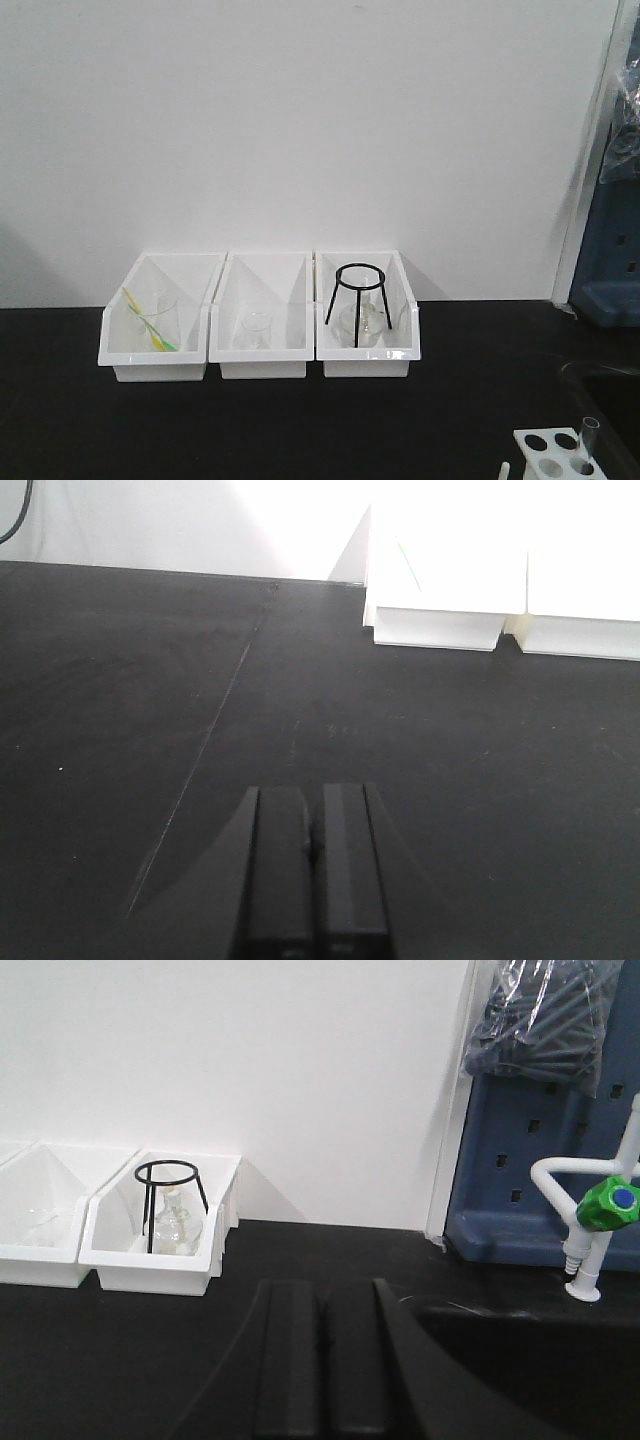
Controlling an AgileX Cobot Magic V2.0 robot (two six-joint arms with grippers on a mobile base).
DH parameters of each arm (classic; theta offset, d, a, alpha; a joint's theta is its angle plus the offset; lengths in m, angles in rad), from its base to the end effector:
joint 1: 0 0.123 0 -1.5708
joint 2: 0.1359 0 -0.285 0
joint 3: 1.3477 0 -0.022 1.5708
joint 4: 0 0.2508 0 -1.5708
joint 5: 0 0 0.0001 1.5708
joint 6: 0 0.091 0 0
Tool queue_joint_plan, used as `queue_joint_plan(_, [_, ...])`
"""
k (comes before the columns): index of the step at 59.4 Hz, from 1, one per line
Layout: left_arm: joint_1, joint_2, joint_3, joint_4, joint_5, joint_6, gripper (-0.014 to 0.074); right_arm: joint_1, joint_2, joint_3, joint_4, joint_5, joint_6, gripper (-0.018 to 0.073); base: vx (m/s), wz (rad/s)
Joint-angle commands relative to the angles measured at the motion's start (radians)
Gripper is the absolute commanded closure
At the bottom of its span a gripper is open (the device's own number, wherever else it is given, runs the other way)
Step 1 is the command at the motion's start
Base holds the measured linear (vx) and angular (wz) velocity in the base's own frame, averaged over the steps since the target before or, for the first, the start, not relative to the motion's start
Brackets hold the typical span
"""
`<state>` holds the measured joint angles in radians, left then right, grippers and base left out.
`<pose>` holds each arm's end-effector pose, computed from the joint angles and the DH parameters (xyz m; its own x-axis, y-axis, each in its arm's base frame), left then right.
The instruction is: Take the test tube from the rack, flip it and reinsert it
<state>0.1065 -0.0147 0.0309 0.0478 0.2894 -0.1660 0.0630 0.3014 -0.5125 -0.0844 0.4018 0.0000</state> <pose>0.0541 0.0070 0.1774 -0.1993 -0.1419 -0.9696 -0.1445 0.9829 -0.1141 0.0656 0.0011 0.3291 -0.0992 -0.0840 -0.9915 -0.0380 0.9960 -0.0806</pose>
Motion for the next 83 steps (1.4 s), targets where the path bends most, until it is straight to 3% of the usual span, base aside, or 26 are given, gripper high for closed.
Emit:
queue_joint_plan(1, [-0.008, -0.003, 0.002, -0.004, -0.088, 0.000, 0.0603, -0.004, 0.004, -0.037, -0.010, -0.075, 0.000, 0.0568, 0.00, 0.00])
queue_joint_plan(21, [-0.008, -0.003, 0.002, -0.004, -0.088, 0.000, 0.0603, -0.004, -0.010, -0.003, -0.011, -0.094, 0.000, 0.0568, 0.00, 0.00])
queue_joint_plan(36, [-0.008, -0.003, 0.002, -0.004, -0.088, 0.000, 0.0603, -0.004, -0.260, 0.380, 0.025, -0.324, 0.015, 0.0568, 0.00, 0.00])
queue_joint_plan(46, [-0.008, -0.003, 0.002, -0.004, -0.088, 0.000, 0.0603, -0.004, -0.323, 0.548, 0.025, -0.490, 0.039, 0.0568, 0.00, 0.00])
queue_joint_plan(83, [-0.008, -0.003, 0.002, -0.004, -0.088, 0.000, 0.0603, -0.004, -0.323, 0.543, 0.025, -0.472, 0.046, 0.0568, 0.00, 0.00])
